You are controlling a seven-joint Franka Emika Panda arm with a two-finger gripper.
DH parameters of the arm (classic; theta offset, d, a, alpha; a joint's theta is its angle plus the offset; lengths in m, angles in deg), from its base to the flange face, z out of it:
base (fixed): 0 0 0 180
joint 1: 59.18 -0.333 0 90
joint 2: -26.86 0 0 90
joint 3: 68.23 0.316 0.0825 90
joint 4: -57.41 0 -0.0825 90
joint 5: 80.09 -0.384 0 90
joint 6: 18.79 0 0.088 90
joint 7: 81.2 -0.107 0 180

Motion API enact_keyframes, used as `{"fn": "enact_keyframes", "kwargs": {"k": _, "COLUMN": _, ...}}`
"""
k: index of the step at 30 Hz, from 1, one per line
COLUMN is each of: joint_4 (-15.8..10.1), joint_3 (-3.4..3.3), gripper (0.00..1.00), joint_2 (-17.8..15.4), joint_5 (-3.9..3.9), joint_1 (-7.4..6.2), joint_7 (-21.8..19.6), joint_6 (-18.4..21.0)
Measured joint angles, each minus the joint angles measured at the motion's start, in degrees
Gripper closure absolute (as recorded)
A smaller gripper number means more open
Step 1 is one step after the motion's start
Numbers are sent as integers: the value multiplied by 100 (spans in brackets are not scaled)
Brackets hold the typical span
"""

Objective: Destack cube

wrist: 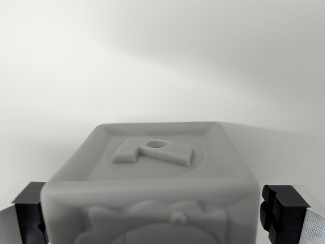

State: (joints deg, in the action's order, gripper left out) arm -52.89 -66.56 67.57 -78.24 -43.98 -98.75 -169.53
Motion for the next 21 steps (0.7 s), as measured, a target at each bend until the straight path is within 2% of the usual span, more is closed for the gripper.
{"fn": "enact_keyframes", "kwargs": {"k": 21, "joint_4": -30, "joint_3": 0, "gripper": 0, "joint_2": -104, "joint_5": -1, "joint_1": 0, "joint_7": 0, "joint_6": 54}}
